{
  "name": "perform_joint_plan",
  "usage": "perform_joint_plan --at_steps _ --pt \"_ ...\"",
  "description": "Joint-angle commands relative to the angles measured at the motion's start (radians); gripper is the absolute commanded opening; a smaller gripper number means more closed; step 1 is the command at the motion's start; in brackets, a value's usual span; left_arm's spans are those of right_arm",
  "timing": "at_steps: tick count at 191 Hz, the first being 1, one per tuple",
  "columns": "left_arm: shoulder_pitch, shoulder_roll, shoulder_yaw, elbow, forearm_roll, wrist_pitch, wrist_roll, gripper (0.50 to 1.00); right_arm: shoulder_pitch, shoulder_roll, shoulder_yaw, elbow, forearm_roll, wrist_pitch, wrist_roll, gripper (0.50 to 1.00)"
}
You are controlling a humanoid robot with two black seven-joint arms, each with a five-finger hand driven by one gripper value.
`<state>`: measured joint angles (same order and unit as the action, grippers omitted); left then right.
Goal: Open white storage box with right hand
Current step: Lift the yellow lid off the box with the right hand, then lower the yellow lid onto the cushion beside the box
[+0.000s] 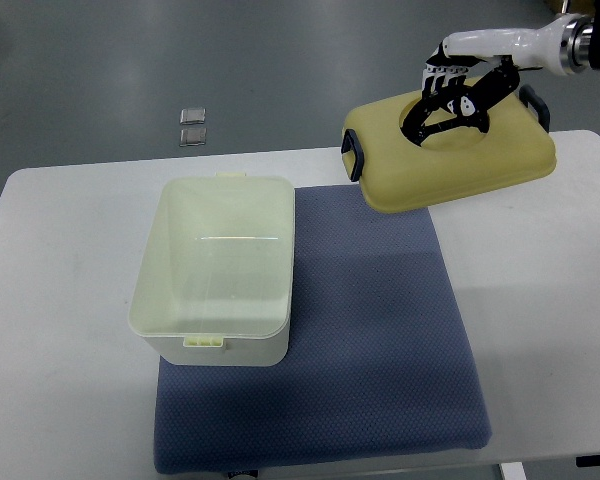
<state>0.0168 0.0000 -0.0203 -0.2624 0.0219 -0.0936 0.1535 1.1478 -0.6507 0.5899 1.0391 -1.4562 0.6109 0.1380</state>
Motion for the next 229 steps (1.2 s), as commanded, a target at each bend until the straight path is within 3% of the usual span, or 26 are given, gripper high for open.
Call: perform_joint_plan --at_steps 1,52,91,176,177,178,179,180,181,182,183,184,185,186,187,189,229 --pt "0.000 0.000 0.000 -0.001 0.001 0.000 0.000 1.000 -0.031 0.002 -0.024 -0.017 -0.007 0.000 0.000 0.500" --pt "0.000 0.000 -0.001 0.003 -0.002 0.000 0.000 1.000 -0.120 0.069 -0.097 -0.024 -0.009 0.000 0.005 0.500" --pt "0.000 0.000 0.000 0.002 -0.002 0.000 0.000 1.000 -0.120 0.158 -0.147 -0.025 -0.013 -0.083 0.000 0.500" --pt "0.000 0.000 -0.001 0.003 -0.002 0.000 0.000 1.000 -0.122 0.309 -0.148 -0.096 -0.013 -0.157 -0.008 0.500" --pt "0.000 0.000 -0.001 0.003 -0.002 0.000 0.000 1.000 -0.122 0.310 -0.148 -0.097 -0.013 -0.157 -0.008 0.563" --pt "0.000 0.000 -0.001 0.003 -0.002 0.000 0.000 1.000 -0.122 0.310 -0.148 -0.097 -0.013 -0.157 -0.008 0.564" --pt "0.000 0.000 -0.001 0.002 -0.002 0.000 0.000 1.000 -0.123 0.310 -0.147 -0.100 -0.013 -0.158 -0.008 0.643" --pt "0.000 0.000 -0.001 0.002 -0.002 0.000 0.000 1.000 -0.123 0.310 -0.147 -0.100 -0.013 -0.158 -0.008 0.643" --pt "0.000 0.000 -0.001 0.002 -0.002 0.000 0.000 1.000 -0.123 0.310 -0.147 -0.105 -0.013 -0.158 -0.008 0.724" --pt "0.000 0.000 -0.001 0.002 -0.002 0.000 0.000 1.000 -0.123 0.310 -0.147 -0.105 -0.013 -0.158 -0.008 0.725" --pt "0.000 0.000 -0.001 0.002 -0.002 0.000 0.000 1.000 -0.123 0.310 -0.145 -0.106 -0.012 -0.158 -0.008 0.800" --pt "0.000 0.000 -0.001 0.002 -0.002 0.000 0.000 1.000 -0.123 0.310 -0.145 -0.106 -0.012 -0.158 -0.008 0.801" --pt "0.000 0.000 -0.001 0.002 -0.002 0.000 0.000 1.000 -0.123 0.310 -0.145 -0.109 -0.012 -0.158 -0.008 0.851" --pt "0.000 0.000 -0.001 0.002 -0.002 0.000 0.000 1.000 -0.123 0.310 -0.145 -0.110 -0.012 -0.158 -0.008 0.852" --pt "0.000 0.000 0.000 0.002 -0.002 0.000 0.000 1.000 -0.125 0.312 -0.145 -0.111 -0.010 -0.158 -0.006 0.896" --pt "0.000 0.000 0.000 0.002 -0.002 0.000 0.000 1.000 -0.126 0.310 -0.145 -0.113 -0.010 -0.158 -0.006 0.913" --pt "0.000 0.000 0.002 0.000 0.000 0.000 0.000 1.000 -0.143 0.310 -0.145 -0.126 -0.007 -0.157 -0.006 0.928"
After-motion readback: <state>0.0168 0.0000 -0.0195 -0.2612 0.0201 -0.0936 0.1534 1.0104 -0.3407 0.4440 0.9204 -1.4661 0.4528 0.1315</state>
